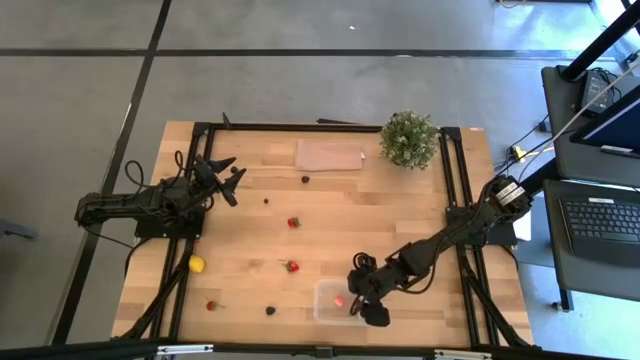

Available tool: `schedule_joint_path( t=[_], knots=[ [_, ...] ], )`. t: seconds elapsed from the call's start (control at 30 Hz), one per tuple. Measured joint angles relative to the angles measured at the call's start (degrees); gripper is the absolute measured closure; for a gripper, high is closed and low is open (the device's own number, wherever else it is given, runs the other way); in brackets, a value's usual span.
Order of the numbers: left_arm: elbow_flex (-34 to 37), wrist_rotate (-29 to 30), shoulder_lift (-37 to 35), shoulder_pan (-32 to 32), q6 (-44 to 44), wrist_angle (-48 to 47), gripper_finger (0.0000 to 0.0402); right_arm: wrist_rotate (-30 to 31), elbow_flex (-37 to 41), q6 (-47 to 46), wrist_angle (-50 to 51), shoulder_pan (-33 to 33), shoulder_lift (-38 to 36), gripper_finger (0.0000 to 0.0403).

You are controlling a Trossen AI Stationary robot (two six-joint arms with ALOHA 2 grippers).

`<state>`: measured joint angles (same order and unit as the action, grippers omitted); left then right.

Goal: Pick and placing Produce into tupperware
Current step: Put the right blueberry into the transparent container, then put the black cherry into the transparent container

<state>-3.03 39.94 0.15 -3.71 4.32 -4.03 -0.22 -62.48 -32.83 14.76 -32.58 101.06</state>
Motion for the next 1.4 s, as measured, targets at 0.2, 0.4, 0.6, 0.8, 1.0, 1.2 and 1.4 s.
schedule_joint_path(
  t=[0.2, 0.4, 0.6, 0.8, 1.0, 1.2, 1.4],
  knots=[
    [0.0, 0.0, 0.0, -0.01, 0.0, 0.0, 0.0172, 0.14, 0.0, 2.71, 0.77, -0.26, -0.01, 0.0111],
    [0.0, 0.0, 0.0, 0.0, -0.02, 0.0, 0.0172, 0.0, -0.02, 3.17, 4.54, -0.72, -0.01, 0.0111],
    [0.0, 0.0, 0.0, -0.01, 0.0, 0.02, 0.0172, 0.04, -1.1, 1.95, 5.78, -0.28, -0.01, 0.0111],
    [0.0, -0.01, 0.01, -0.01, 0.01, 0.07, 0.0172, 0.08, -9.42, 6.67, 8.6, 3.51, -2.65, 0.0111],
    [0.0, -2.1, 0.02, 0.0, 3.38, 0.13, 0.0172, 0.14, -14.08, 17.21, 17.58, 11.49, -9.29, 0.0111],
    [0.0, -2.14, 0.02, 0.0, 6.54, 0.18, 0.0172, 0.16, -14.08, 28.04, 24.2, 22.84, -15.4, 0.0112],
    [0.0, -2.14, 0.0, 0.0, 6.89, 0.21, 0.0172, 0.21, -8.1, 29.48, 26.59, 31.79, -21.67, 0.0112]
  ],
)
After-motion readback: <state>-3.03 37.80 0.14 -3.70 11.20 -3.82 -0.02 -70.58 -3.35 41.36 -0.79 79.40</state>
